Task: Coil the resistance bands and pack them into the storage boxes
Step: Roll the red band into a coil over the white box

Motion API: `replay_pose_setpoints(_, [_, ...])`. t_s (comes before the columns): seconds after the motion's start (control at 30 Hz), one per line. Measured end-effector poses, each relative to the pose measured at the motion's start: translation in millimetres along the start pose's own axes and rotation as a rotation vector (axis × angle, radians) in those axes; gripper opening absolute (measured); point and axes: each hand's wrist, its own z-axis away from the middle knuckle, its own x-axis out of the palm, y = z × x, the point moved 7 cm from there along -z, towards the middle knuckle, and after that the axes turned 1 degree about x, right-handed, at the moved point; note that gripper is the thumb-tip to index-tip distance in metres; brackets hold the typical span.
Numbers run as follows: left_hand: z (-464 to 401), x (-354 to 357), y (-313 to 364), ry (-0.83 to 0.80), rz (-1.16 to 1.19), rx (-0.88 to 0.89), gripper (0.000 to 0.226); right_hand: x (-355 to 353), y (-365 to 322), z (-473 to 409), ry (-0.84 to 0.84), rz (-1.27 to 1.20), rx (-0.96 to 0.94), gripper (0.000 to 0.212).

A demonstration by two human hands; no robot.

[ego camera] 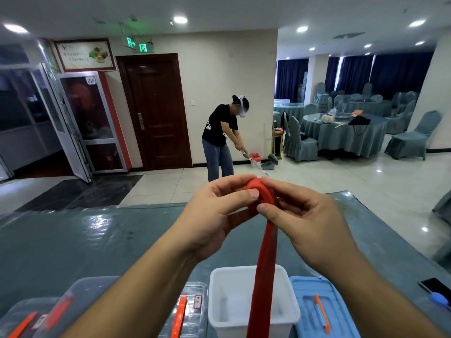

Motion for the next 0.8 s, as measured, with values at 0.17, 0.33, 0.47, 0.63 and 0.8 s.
replay_pose_setpoints(0.17, [-1, -3, -1, -0.044, -0.189, 0.020, 0.045, -6, 2, -2, -0.045, -0.019, 0.039, 0.042])
replay_pose_setpoints(0.33, [0, -5, 8, -0.211, -0.569, 0.005, 0.031, -3, -5, -4, -0.312, 0.120, 0.063, 0.042])
replay_pose_setpoints(0.47, [-3, -5, 9, -0.129, -0.385, 0.047, 0.035, -8, -6, -9, -0.197, 0.045, 0.035, 0.043])
replay_pose_setpoints(0.63, [3, -5, -3, -0.110, -0.268, 0.014, 0.029, -11, 1, -3, -0.146, 0.002, 0.065, 0.041])
replay_pose_setpoints(0.8, [7, -3, -3, -0.184, -0.595, -0.043, 0.032, -4, -4, -2, -0.360, 0.221, 0.107, 0.037])
